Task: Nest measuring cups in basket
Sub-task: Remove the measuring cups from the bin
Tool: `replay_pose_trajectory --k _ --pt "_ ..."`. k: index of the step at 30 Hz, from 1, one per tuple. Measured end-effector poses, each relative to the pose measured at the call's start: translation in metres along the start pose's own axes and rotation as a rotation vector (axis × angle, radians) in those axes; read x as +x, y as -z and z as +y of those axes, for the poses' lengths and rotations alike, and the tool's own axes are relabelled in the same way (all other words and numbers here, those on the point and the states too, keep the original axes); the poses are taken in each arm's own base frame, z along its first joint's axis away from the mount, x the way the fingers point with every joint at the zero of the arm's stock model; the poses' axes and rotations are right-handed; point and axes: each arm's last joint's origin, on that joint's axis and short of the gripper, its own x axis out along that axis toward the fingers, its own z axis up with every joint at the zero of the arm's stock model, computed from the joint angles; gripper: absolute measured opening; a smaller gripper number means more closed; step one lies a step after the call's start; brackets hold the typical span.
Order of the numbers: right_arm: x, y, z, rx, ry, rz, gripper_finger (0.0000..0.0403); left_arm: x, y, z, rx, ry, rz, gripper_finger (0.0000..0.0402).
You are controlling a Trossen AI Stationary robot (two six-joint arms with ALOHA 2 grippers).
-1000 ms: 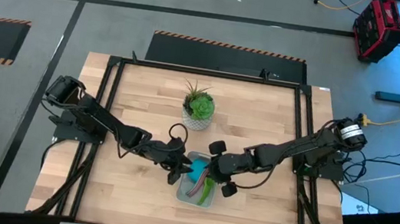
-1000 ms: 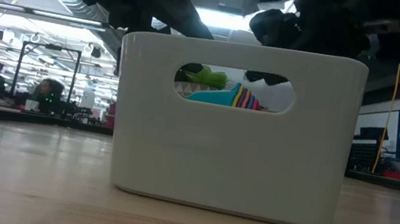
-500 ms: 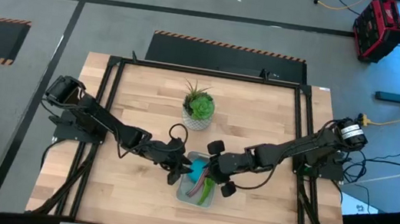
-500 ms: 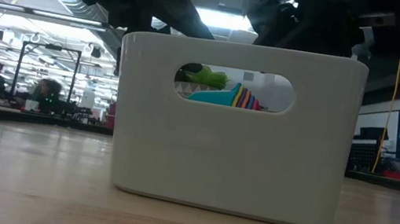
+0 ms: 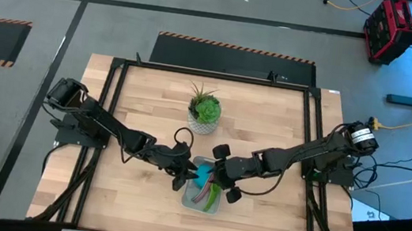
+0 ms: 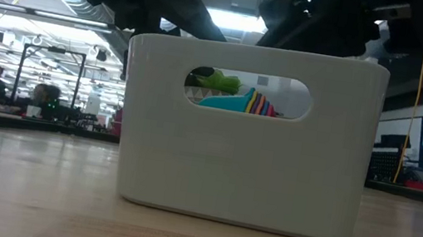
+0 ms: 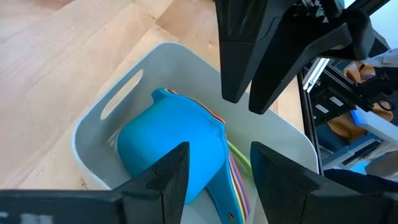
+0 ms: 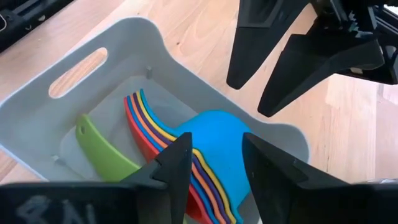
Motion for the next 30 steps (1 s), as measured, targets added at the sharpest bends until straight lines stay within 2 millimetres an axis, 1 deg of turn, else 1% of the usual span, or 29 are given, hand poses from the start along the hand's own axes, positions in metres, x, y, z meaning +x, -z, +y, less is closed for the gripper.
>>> replay_pose_trajectory --k 4,7,9,11,14,16,18,21,26,30 --pt "0.0 -0.001 0.0 0.006 -0.015 -0.01 0.0147 0.0 0.0 0.0 0.0 0.0 0.0 0.0163" --pt "0.0 0.001 -0.001 0.042 -0.073 -0.012 0.017 0.0 0.0 0.0 0.0 0.0 0.0 0.0163" --pt "0.001 0.004 -0.006 0.086 -0.082 0.004 0.0204 0.0 0.0 0.0 0.0 0.0 0.0 0.0163" --pt "0.001 0.007 -0.011 0.114 -0.079 0.019 0.0249 0.0 0.0 0.0 0.0 0.0 0.0 0.0163" --pt "0.001 0.008 -0.015 0.122 -0.118 0.005 0.0315 0.0 0.0 0.0 0.0 0.0 0.0 0.0163" --pt "0.001 0.008 -0.015 0.121 -0.128 0.008 0.0348 0.0 0.0 0.0 0.0 0.0 0.0 0.0163" --pt "0.001 0.01 -0.014 0.12 -0.134 0.022 0.0368 0.0 0.0 0.0 0.0 -0.006 -0.005 0.0163" --pt "0.001 0.01 -0.015 0.103 -0.121 0.031 0.038 0.0 0.0 0.0 0.0 -0.008 -0.007 0.0163" --pt "0.007 0.013 -0.012 0.05 -0.004 0.08 0.0381 0.0 0.0 0.0 0.0 -0.007 -0.007 0.0163" --pt "0.015 0.017 -0.004 0.028 -0.019 0.11 0.0382 0.0 0.0 0.0 0.0 -0.008 -0.007 0.0163"
